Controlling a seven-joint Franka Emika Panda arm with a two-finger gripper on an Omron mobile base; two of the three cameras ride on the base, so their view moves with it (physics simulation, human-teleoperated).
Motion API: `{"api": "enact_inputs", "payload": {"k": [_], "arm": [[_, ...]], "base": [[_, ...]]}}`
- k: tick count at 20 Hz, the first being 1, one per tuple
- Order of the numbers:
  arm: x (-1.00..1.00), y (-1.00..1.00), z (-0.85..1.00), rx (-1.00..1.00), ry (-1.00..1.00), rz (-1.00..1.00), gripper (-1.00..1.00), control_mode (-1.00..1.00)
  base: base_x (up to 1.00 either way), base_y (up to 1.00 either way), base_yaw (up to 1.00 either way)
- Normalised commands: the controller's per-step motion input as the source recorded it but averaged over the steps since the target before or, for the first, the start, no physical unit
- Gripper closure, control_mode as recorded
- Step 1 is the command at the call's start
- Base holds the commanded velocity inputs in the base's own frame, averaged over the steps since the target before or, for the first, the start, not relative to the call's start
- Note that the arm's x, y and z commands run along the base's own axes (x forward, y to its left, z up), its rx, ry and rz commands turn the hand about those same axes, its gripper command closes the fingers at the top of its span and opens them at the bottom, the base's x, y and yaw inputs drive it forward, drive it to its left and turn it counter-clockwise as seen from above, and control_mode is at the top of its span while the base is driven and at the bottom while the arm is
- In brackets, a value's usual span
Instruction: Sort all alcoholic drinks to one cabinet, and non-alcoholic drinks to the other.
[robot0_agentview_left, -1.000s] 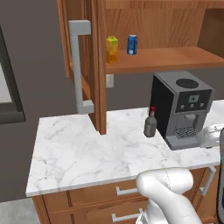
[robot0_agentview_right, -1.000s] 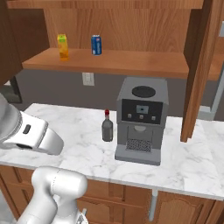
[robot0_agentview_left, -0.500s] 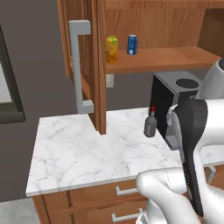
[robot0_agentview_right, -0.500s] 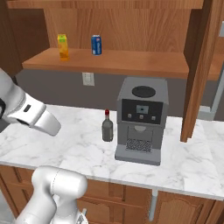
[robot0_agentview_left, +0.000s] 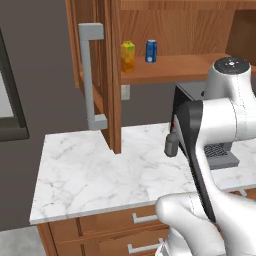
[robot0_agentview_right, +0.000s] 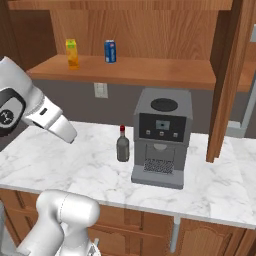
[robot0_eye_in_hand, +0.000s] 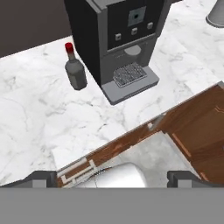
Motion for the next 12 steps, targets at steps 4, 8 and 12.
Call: {"api": "enact_inputs", "payload": {"k": [4,8,12], "arm": [[0.38,-0.11,-0.14,0.06,0.0,-0.06,-1.0,-1.0],[0.43,0.0,-0.23,0.04,0.0,-0.06,-1.0,-1.0],[0.41,0.0,-0.31,0.01,-0.01,-0.08,-1.0,-1.0]], "base": [[0.0,0.0,0.0],[0.0,0.0,0.0],[0.0,0.0,0.0]]}}
